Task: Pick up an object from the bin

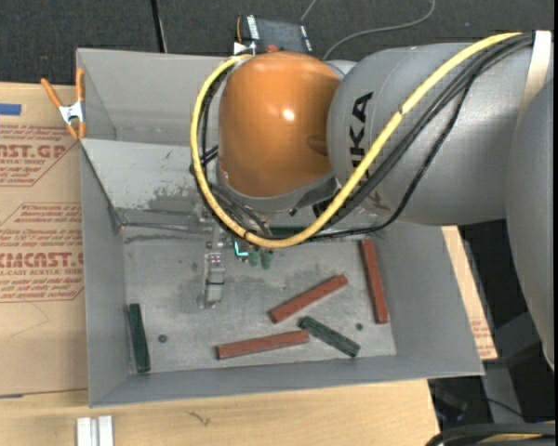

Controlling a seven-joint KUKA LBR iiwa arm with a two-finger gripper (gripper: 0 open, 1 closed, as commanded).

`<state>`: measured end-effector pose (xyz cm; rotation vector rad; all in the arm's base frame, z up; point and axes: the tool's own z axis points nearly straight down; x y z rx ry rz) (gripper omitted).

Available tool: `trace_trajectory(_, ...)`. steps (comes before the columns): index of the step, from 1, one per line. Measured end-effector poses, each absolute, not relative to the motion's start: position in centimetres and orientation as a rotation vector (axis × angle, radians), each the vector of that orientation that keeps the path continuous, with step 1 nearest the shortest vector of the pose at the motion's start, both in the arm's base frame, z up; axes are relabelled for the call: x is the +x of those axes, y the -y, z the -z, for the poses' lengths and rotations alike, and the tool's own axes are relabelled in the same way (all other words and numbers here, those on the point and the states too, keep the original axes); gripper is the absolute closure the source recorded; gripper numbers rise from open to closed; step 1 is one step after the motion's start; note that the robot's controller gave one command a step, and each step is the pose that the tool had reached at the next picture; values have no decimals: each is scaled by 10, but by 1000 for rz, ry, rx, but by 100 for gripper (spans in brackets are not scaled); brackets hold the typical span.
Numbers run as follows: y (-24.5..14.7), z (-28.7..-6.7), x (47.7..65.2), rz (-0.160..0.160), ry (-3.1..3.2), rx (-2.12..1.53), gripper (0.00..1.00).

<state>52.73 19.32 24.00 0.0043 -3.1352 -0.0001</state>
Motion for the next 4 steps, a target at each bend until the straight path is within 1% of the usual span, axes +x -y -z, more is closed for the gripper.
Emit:
trace_trajectory(1, -91, -156, 518, -4, 3121, 313, 0)
trace_trajectory(2, -9, -67, 487, -1, 3135, 294, 0)
trace_trajectory(3, -13, -69, 486, 2, 3126, 305, 100)
trace_trajectory(4, 19, -70, 524, -1, 3134, 255, 100)
